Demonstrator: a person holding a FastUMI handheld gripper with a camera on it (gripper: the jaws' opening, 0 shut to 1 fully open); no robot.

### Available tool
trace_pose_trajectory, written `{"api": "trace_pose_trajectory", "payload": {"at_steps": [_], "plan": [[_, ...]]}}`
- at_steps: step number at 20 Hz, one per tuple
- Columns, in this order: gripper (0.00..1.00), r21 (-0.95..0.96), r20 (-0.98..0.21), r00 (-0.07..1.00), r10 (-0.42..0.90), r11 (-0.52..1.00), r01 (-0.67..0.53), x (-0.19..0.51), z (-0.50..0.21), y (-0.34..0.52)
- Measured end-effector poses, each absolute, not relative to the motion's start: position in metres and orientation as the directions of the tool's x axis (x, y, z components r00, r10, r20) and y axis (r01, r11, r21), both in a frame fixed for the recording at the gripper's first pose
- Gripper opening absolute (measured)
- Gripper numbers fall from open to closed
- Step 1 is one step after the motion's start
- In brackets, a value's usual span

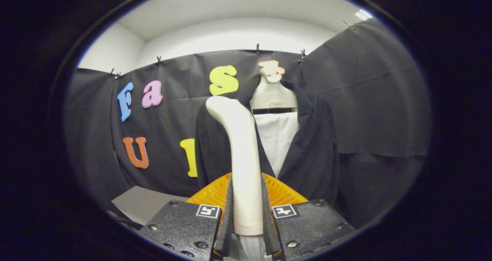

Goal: Iron the clothes twice with a garment steamer, once on the left side and once on the right side.

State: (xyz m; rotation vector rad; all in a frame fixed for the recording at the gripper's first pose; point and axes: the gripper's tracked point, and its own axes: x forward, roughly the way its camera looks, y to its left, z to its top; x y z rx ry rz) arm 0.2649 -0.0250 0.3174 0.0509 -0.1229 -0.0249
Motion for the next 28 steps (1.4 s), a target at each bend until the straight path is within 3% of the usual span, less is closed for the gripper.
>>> {"api": "trace_pose_trajectory", "payload": {"at_steps": [28], "plan": [[0.36,0.001,-0.090,0.989,-0.119,0.993,0.120,0.268,0.192,-0.060]]}}
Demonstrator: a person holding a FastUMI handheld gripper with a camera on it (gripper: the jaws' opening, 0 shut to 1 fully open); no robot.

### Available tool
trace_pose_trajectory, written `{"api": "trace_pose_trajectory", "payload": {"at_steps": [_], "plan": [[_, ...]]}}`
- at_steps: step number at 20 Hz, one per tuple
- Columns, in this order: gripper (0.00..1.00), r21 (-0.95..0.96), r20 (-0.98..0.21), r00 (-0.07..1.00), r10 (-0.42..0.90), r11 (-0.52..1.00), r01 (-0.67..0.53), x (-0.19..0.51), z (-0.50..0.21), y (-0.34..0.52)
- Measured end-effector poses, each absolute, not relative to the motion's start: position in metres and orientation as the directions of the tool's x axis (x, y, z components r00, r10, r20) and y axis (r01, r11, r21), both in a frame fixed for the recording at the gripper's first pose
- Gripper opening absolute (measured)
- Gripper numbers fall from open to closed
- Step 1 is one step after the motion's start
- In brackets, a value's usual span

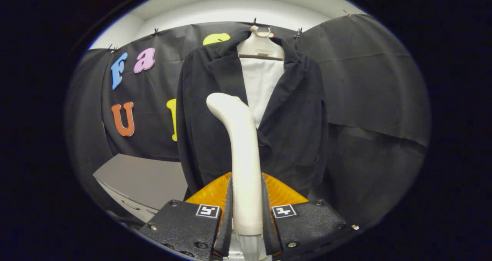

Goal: Iron the clothes twice with a garment steamer, once on the left side and once on the right side.

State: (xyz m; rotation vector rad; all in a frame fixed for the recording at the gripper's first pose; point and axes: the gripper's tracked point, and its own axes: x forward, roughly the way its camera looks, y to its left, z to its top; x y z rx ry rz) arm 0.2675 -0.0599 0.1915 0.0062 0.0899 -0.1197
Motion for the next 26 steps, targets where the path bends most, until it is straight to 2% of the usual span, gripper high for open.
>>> {"api": "trace_pose_trajectory", "payload": {"at_steps": [26], "plan": [[0.37,-0.044,-0.299,0.944,-0.139,0.990,0.132,0.267,0.071,-0.068]]}}
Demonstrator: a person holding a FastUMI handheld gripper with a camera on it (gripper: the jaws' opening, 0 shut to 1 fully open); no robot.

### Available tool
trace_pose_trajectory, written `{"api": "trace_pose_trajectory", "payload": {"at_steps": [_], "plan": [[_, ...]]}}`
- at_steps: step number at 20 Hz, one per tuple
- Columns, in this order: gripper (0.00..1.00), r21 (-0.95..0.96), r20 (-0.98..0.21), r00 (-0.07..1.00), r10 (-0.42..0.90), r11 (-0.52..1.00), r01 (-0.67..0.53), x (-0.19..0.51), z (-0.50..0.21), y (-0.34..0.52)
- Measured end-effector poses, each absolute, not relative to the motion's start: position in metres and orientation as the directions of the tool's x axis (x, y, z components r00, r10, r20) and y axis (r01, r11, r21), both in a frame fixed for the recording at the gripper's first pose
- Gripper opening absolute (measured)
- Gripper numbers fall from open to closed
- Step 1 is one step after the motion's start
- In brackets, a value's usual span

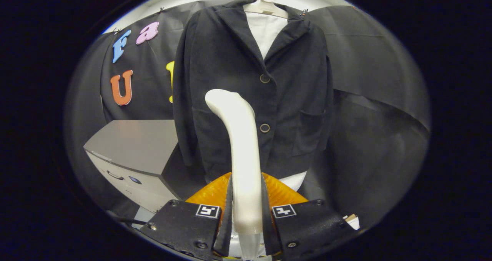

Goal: Iron the clothes twice with a garment steamer, once on the left side and once on the right side.

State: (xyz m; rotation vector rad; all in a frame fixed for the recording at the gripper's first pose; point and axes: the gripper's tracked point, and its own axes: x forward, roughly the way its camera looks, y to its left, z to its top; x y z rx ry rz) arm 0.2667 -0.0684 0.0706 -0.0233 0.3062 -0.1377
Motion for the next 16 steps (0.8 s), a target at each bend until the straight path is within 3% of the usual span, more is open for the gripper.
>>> {"api": "trace_pose_trajectory", "payload": {"at_steps": [16], "plan": [[0.37,-0.069,-0.445,0.884,-0.144,0.990,0.126,0.265,-0.014,-0.069]]}}
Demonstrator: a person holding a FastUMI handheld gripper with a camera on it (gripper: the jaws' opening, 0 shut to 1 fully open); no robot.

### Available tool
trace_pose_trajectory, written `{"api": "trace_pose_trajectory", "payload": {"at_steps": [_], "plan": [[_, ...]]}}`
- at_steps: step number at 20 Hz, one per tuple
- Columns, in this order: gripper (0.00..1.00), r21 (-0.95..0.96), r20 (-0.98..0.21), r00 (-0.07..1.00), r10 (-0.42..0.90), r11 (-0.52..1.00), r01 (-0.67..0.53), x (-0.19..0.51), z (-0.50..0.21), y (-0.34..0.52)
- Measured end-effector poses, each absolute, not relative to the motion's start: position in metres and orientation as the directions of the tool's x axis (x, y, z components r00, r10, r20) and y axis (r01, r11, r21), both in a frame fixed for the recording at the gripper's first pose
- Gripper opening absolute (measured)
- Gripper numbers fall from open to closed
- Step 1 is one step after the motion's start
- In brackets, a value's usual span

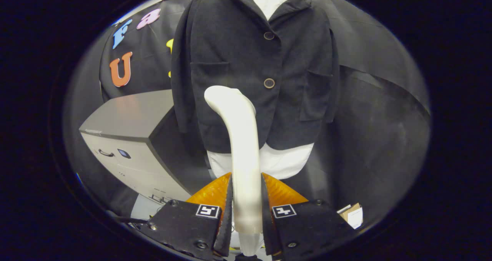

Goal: Iron the clothes twice with a garment steamer, once on the left side and once on the right side.

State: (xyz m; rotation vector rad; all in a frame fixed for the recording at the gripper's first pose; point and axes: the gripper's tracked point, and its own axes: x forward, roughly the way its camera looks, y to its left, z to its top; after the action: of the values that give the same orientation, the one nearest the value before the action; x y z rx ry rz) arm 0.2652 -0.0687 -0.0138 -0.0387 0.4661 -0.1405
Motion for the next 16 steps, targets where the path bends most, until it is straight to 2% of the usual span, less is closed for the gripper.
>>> {"api": "trace_pose_trajectory", "payload": {"at_steps": [8,16], "plan": [[0.37,-0.059,-0.474,0.872,-0.126,0.992,0.111,0.259,-0.022,-0.078],[0.37,0.020,-0.391,0.915,-0.104,0.992,0.121,0.219,0.033,-0.112]]}}
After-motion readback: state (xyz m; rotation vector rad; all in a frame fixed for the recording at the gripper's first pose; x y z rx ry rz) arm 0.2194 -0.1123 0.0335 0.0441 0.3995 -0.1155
